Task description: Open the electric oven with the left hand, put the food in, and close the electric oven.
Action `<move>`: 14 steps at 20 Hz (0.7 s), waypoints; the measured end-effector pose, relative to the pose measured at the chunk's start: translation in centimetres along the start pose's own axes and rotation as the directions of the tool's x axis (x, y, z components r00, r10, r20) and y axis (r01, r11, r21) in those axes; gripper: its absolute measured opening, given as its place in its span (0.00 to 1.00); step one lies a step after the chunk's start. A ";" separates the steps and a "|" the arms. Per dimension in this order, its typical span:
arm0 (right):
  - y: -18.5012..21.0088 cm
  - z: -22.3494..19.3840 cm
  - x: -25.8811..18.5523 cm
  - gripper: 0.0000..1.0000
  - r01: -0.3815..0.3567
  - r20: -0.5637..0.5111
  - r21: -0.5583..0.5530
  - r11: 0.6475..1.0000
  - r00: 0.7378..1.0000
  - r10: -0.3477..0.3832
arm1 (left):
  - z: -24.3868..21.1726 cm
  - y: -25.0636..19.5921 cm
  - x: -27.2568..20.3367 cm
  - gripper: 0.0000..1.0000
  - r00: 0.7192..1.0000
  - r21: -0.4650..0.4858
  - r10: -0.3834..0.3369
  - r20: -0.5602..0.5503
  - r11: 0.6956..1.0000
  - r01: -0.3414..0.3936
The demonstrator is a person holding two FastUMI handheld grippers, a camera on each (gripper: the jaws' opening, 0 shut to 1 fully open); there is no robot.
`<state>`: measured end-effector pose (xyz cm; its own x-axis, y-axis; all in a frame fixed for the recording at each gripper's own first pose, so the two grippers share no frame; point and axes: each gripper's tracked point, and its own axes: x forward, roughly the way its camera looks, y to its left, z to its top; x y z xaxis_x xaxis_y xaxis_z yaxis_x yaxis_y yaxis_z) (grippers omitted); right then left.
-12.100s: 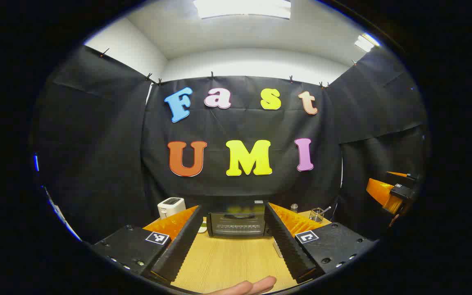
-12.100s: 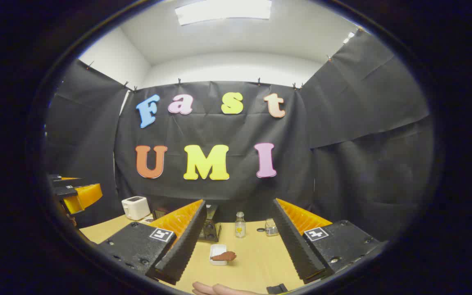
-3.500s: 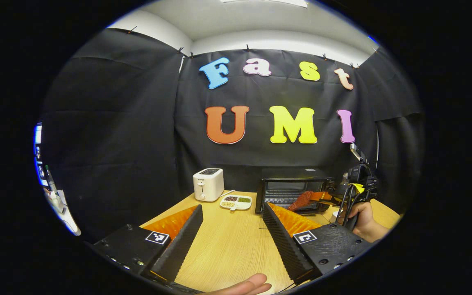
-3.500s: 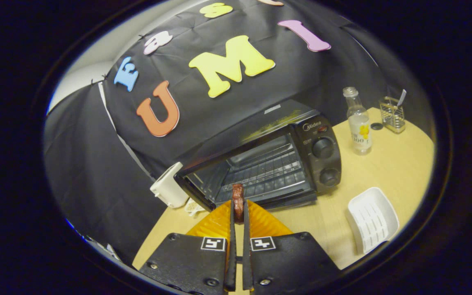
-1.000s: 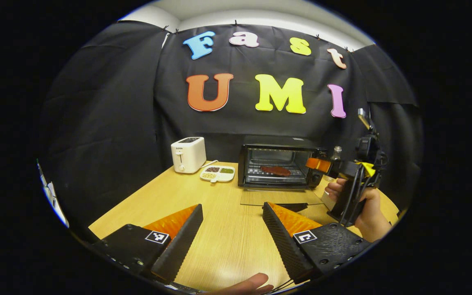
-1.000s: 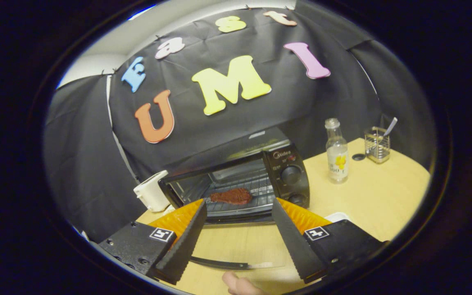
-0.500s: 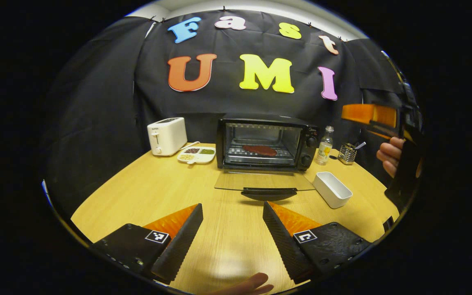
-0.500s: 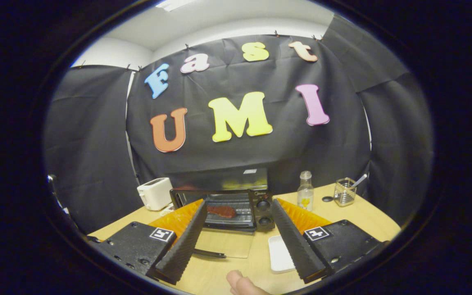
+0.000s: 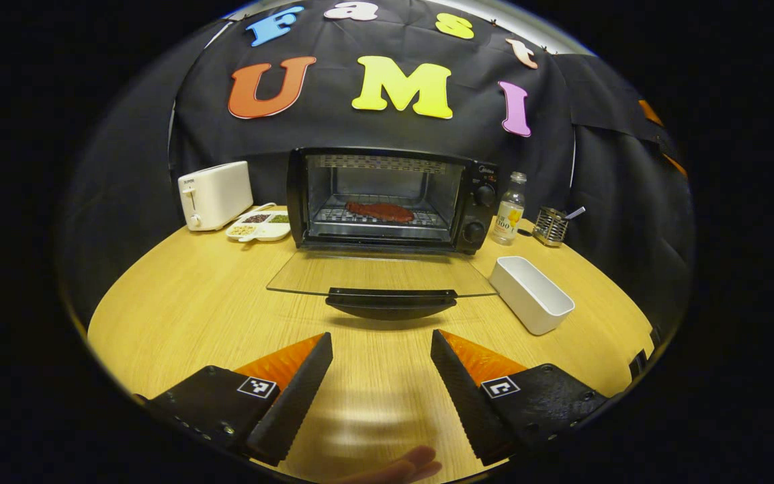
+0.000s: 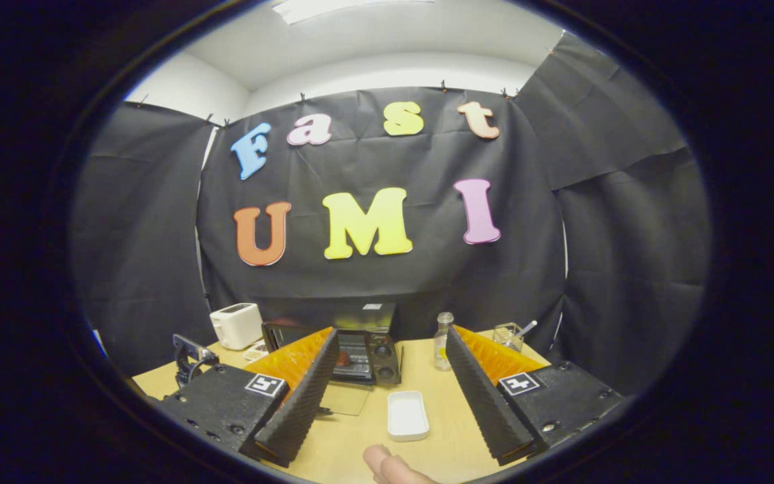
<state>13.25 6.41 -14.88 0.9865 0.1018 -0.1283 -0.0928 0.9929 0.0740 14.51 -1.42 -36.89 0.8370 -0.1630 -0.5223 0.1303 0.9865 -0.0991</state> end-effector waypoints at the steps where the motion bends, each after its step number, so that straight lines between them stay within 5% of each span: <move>1: -0.5 0.2 -0.7 1.00 0.008 0.003 -0.013 1.000 1.000 -0.008 | 0.2 -0.3 0.5 0.95 1.000 0.004 -0.007 0.005 1.000 0.007; 14: -4.8 0.8 -4.6 1.00 0.046 0.036 -0.025 0.999 0.998 -0.045 | -1.5 0.1 7.4 0.94 0.994 0.079 0.071 -0.079 0.995 -0.065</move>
<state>9.30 1.18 -13.89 0.9939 0.0547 -0.0961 -0.0508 0.9978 0.0430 19.89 -2.51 -42.05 0.7995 -0.0928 -0.5935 0.1169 0.9931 0.0022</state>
